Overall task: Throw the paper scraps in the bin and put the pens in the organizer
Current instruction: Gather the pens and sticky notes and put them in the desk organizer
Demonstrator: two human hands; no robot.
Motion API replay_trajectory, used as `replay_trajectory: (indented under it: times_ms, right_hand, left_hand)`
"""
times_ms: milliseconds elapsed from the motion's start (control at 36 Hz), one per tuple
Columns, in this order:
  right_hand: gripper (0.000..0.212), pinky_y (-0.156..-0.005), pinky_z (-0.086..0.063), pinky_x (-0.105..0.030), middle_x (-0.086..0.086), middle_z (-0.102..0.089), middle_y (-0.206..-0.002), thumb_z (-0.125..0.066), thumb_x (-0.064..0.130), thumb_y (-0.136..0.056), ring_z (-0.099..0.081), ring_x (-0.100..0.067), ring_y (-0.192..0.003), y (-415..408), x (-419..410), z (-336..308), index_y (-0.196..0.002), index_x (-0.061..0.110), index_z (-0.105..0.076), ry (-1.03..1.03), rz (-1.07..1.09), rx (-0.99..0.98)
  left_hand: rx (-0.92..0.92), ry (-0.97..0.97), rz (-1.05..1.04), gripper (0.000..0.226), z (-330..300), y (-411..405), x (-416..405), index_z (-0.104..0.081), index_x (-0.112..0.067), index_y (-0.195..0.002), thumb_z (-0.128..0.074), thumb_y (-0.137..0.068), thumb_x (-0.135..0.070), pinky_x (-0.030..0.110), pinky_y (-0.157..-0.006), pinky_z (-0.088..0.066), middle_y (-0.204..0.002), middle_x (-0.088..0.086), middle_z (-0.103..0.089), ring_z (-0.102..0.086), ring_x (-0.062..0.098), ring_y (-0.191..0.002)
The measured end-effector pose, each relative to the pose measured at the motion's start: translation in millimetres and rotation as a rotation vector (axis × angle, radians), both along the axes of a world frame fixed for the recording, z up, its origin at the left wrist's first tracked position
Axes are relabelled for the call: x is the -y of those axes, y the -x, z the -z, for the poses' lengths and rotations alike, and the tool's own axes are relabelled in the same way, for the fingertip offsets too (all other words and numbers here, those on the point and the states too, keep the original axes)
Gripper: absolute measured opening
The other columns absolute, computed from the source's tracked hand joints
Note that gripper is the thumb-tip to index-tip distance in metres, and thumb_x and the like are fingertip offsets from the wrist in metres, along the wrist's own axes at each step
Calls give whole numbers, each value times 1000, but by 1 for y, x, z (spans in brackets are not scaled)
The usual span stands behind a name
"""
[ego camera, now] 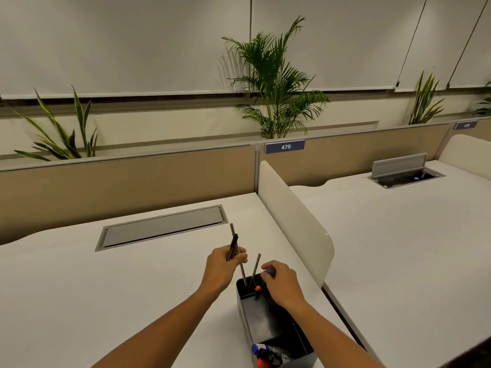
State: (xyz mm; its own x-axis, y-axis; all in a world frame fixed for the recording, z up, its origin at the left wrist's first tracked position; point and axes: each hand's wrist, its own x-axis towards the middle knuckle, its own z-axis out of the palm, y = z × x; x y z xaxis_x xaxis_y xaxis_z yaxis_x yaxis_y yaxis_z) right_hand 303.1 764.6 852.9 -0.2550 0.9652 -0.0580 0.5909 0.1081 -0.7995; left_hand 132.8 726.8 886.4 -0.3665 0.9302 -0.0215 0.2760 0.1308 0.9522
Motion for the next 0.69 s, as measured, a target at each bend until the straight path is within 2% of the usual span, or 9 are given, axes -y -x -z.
replay_trajectory:
  times_ms: [83, 194, 278, 389, 528, 694]
  right_hand:
    - [21, -77, -48, -9, -1, -66, -114, -58, 17, -99, -67, -14, -95, -1, -1, -1, -118, 17, -67, 10, -7, -11]
    - [23, -68, -47, -6, -3, -67, -113, -60, 17, -98, -68, -13, -91, -3, 0, -3, -121, 19, -64, 10, 0, -56]
    - [27, -76, -50, -10, -2, -67, -114, -63, 16, -97, -67, -14, -93, -5, 0, -6, -123, 20, -63, 13, -1, -81]
    - [29, -78, -46, -10, 4, -65, -116, -63, 19, -97, -62, -9, -97, -5, 1, -12, -125, 24, -60, -8, 14, -78]
    - [34, -90, -49, -21, 6, -61, -121, -63, 20, -96, -60, -11, -105, -6, 2, -17, -129, 27, -57, -30, 50, -98]
    - [34, -91, -54, -27, 7, -59, -121, -62, 20, -97, -62, -14, -104, -7, 1, -22, -129, 30, -55, -26, 64, -126]
  left_hand:
    - [-9, 6, 6, 4, 1, -1, 0, -74, -22, -88, -70, -89, -23, 11, -70, -43, -81, -15, -75, -67, -8, -79]
    - [-47, 12, 33, 3, 3, -3, -1, -73, -22, -89, -71, -89, -21, 10, -71, -43, -88, -10, -74, -67, 0, -86]
    - [-88, 38, 63, 5, 7, -5, 0, -74, -20, -92, -72, -88, -20, 12, -74, -45, -93, -6, -74, -67, 3, -88]
    - [-123, 87, 89, 12, 11, -8, 0, -71, -20, -100, -73, -87, -21, 23, -84, -45, -96, -4, -71, -66, 11, -89]
    - [-155, 100, 99, 13, 15, -9, -2, -69, -24, -100, -72, -88, -23, 18, -79, -44, -96, -4, -70, -64, 3, -82]
    - [-176, 100, 85, 26, 15, -9, -3, -68, -18, -114, -71, -89, -25, 21, -80, -43, -98, -4, -66, -64, 13, -92]
